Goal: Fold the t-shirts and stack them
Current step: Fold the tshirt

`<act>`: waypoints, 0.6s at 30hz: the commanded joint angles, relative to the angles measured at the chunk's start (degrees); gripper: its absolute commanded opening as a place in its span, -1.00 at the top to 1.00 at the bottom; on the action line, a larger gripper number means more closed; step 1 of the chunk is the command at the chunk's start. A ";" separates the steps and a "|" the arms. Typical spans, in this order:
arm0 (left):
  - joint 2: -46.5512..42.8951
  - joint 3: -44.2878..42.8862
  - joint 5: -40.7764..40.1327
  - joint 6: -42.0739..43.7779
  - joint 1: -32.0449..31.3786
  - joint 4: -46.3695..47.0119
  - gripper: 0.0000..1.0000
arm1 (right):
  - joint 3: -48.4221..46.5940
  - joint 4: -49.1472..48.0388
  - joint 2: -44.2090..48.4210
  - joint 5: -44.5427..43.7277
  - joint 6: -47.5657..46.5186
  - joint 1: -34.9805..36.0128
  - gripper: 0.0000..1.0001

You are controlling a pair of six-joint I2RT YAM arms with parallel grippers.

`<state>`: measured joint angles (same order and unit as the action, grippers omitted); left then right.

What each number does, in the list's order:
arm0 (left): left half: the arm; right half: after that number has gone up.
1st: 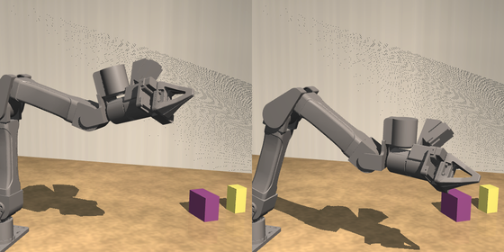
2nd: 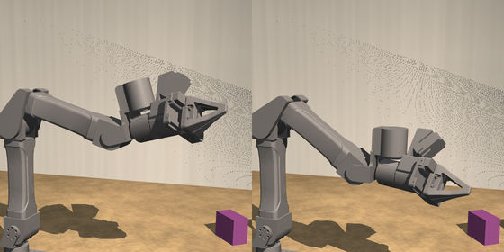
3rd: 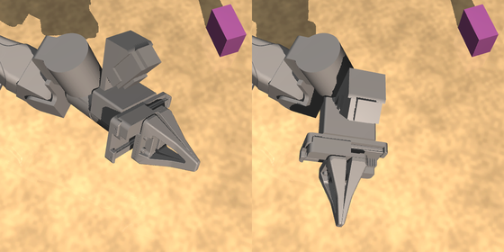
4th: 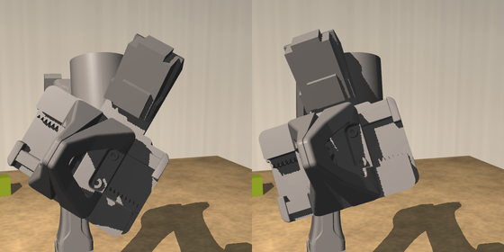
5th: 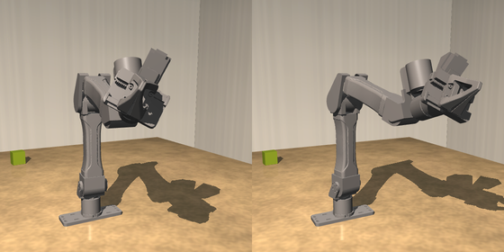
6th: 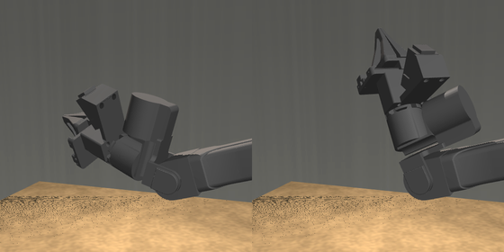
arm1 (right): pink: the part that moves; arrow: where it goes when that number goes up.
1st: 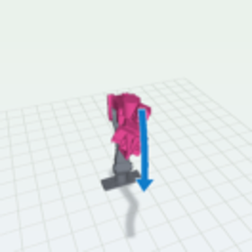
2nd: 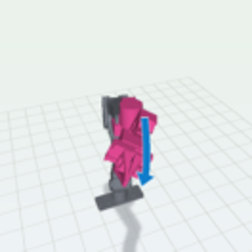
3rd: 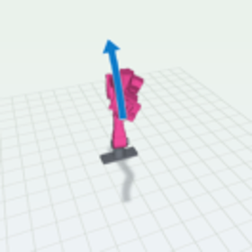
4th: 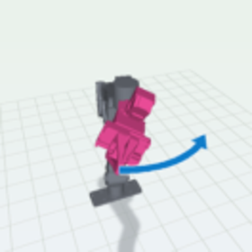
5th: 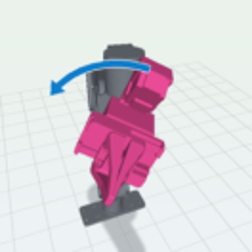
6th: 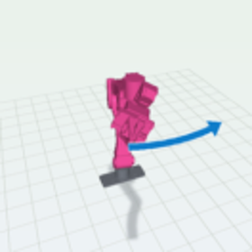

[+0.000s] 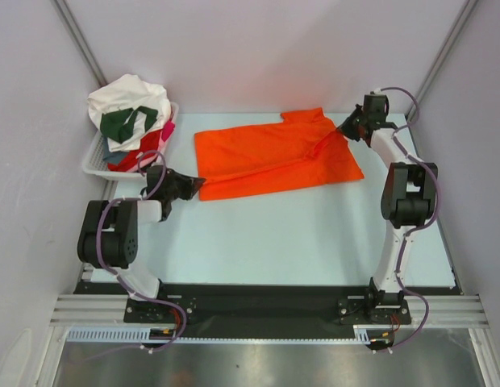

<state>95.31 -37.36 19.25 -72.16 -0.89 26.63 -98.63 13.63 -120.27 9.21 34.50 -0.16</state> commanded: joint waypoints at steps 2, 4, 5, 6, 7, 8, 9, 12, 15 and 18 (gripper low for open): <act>1.81 -2.36 -0.44 -1.49 0.45 3.51 0.92 | -6.21 1.84 -2.33 -0.78 -1.72 1.39 0.97; 2.60 -3.06 0.53 -0.35 0.45 3.78 0.50 | -7.10 2.54 -3.48 0.01 -1.81 1.48 0.46; 2.43 -3.15 0.70 0.26 0.45 3.78 0.23 | -7.54 3.07 -3.66 0.28 -1.63 1.48 0.00; 2.08 -3.15 0.71 0.79 0.45 3.86 0.11 | -7.37 3.07 -3.22 0.45 -1.28 1.48 -0.18; 0.94 -3.15 0.53 1.40 0.45 3.69 -0.03 | -6.93 3.07 -2.78 0.54 -1.10 1.48 -0.25; -0.11 -3.33 0.10 2.89 0.45 1.25 -0.32 | -6.32 2.64 -2.17 0.63 -1.10 1.40 -0.34; -1.08 -3.59 -1.21 3.86 0.45 -0.25 -0.41 | -4.31 2.20 -1.29 0.81 -1.02 1.39 -0.36; -6.35 -3.59 -4.11 8.08 0.45 -6.14 -0.58 | 1.91 -0.52 3.27 1.59 -0.14 0.96 -0.37; -12.85 -1.67 -6.49 10.98 0.45 -10.10 -0.59 | 9.48 -5.18 9.95 3.18 1.70 0.60 -0.32; -19.09 1.93 -9.83 12.39 0.36 -12.04 -0.57 | 21.26 -11.85 17.59 4.41 4.25 -1.24 -0.26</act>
<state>82.96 -38.20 13.82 -64.14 -0.82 18.04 -83.57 10.50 -111.61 11.53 35.86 0.32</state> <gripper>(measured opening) 0.790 0.640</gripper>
